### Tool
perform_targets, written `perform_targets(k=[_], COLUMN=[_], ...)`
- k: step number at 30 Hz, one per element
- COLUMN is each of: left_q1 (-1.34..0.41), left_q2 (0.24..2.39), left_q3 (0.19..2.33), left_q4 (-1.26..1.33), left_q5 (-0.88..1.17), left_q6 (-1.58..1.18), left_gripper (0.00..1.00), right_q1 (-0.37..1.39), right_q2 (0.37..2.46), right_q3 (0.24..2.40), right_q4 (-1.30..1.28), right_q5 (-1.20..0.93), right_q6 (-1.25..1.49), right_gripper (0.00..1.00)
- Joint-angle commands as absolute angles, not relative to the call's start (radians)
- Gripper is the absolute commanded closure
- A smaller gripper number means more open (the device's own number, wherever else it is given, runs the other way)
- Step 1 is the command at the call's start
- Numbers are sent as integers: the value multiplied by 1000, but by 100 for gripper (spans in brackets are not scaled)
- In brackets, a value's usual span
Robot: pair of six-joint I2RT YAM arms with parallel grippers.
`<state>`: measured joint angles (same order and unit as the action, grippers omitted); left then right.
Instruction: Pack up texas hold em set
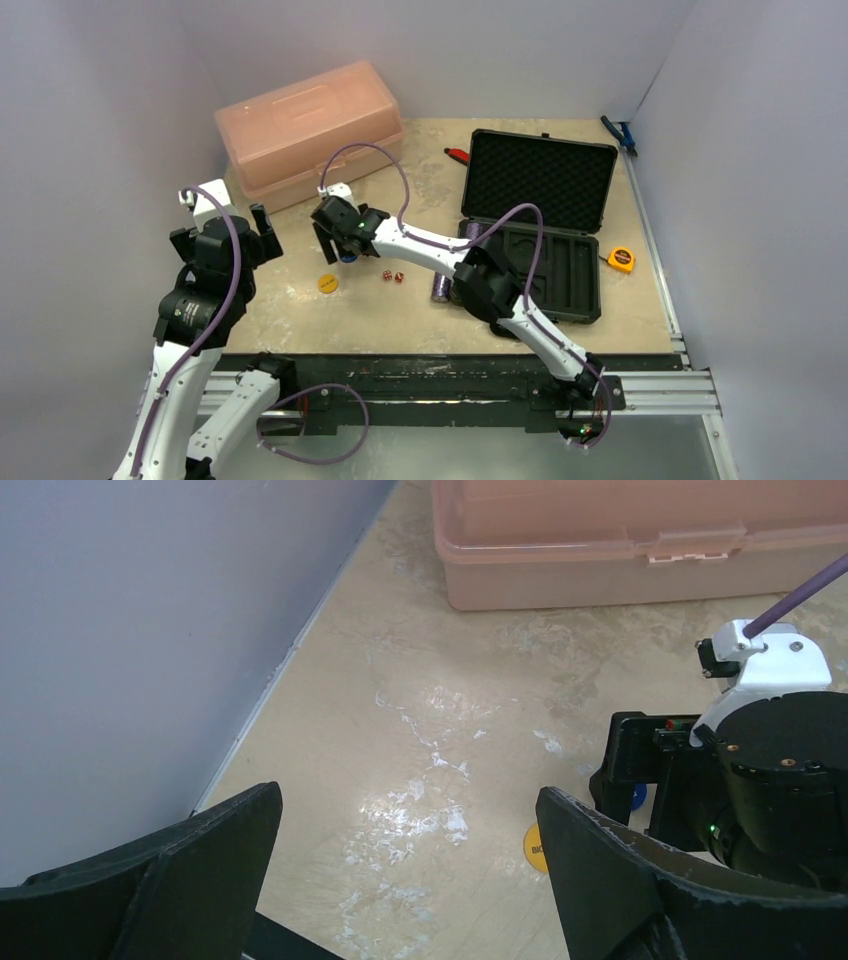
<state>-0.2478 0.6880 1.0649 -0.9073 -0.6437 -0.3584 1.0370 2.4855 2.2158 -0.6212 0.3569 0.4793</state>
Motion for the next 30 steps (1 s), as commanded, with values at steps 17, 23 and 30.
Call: perform_targets(k=[17, 23, 30], left_q1=[-239, -239, -239], left_q2=[673, 673, 673], left_q3=[1058, 1057, 1055], left_q4=[-885, -884, -882], left_q5=[-652, -649, -646], left_q6=[-368, -369, -367], left_gripper=[0, 0, 0], right_q1=[1070, 1072, 1072], right_q2=[2574, 2594, 2595], right_q3=[2313, 2300, 2245], right_q4=[-686, -685, -665], right_q5=[397, 387, 369], right_q6=[443, 446, 453], right_gripper=[29, 38, 41])
